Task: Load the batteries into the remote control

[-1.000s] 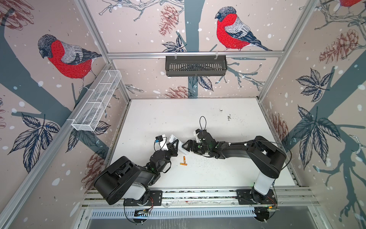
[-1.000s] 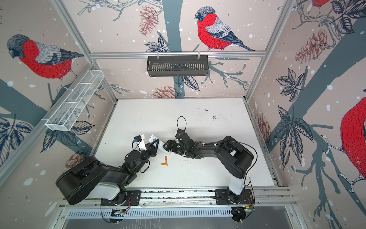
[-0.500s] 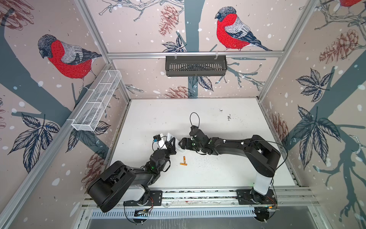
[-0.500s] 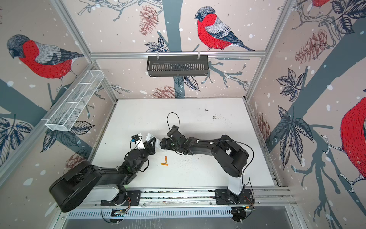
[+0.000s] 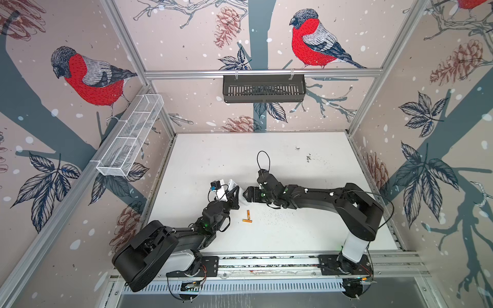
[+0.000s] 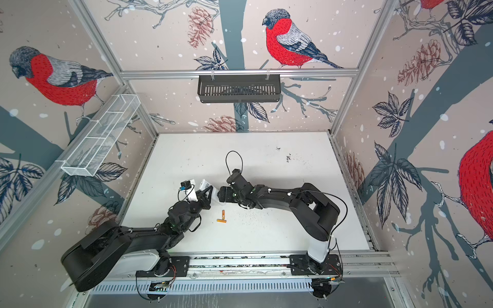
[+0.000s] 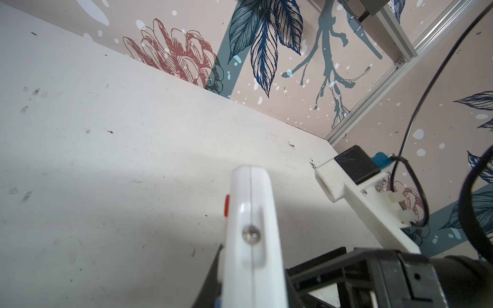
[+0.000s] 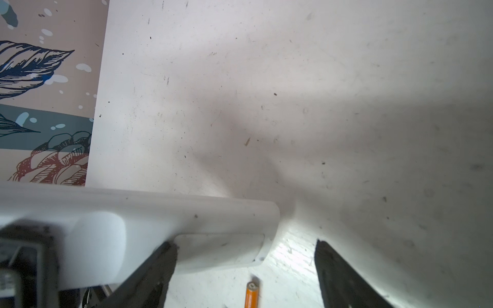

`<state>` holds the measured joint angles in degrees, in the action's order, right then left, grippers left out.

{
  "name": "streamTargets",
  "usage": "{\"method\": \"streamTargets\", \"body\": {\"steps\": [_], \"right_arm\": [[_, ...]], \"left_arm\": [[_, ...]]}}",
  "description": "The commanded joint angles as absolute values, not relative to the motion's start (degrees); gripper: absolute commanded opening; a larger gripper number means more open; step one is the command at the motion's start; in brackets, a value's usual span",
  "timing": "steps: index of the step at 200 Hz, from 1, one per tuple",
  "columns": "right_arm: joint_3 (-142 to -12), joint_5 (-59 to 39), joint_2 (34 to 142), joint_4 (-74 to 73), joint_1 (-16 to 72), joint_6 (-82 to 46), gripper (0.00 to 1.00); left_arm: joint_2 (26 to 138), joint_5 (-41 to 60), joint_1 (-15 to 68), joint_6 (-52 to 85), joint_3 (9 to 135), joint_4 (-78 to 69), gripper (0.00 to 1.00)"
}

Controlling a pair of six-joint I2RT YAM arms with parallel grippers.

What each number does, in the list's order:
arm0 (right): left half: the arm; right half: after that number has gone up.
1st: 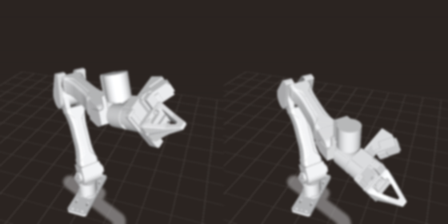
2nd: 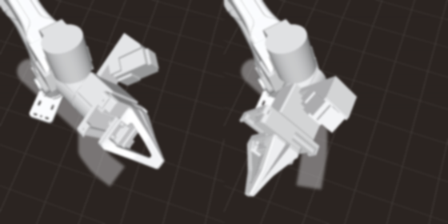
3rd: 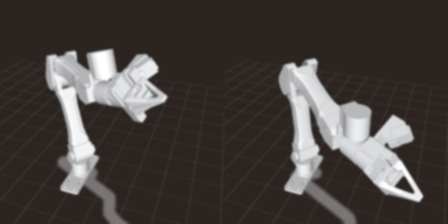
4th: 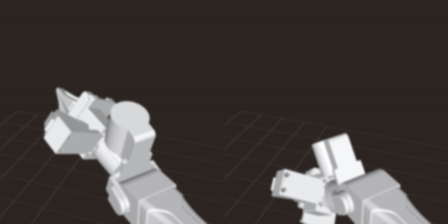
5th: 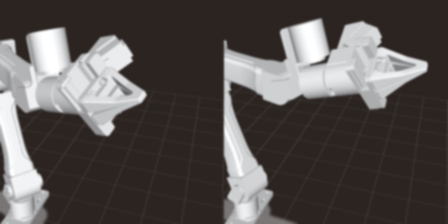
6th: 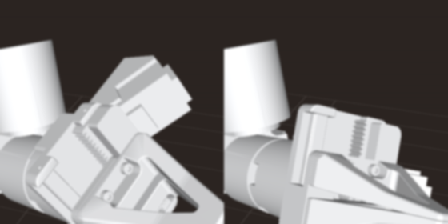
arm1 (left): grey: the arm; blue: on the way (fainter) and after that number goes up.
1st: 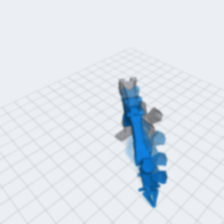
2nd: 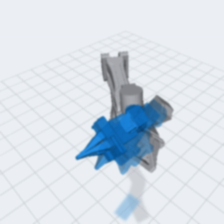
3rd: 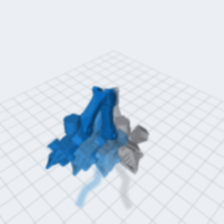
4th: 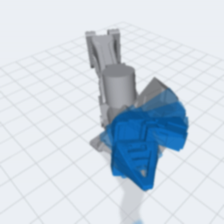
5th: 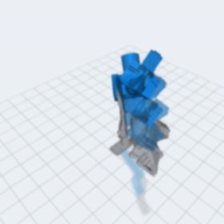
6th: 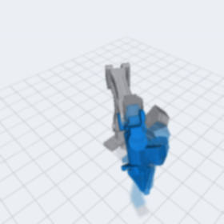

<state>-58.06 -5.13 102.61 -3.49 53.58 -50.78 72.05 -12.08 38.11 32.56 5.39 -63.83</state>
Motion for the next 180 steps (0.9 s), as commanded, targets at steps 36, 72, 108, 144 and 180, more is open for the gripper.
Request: {"method": "streamTargets", "body": {"steps": [36,72,108,144,180], "right_arm": [[-56.01,-0.86,101.05,6.32,53.57,-48.72,0.84],[-55.39,-0.53,99.61,6.32,53.69,-48.78,0.84],[-55.38,-0.35,98.68,6.68,53.83,-48.32,0.84],[-55.03,0.00,97.92,6.99,53.89,-48.47,0.84],[-54.67,0.00,97.12,6.73,54.13,-48.27,0.84]], "left_arm": [[72.68,-8.45,38.50,31.48,5.63,-64.69,0.00],[72.31,-8.68,38.50,31.64,5.30,-64.42,0.00],[72.15,-8.72,38.47,31.74,5.28,-64.27,0.00],[72.38,-8.77,38.56,31.91,5.32,-64.19,0.00],[72.25,-8.64,38.54,32.12,5.27,-64.09,0.00]]}}
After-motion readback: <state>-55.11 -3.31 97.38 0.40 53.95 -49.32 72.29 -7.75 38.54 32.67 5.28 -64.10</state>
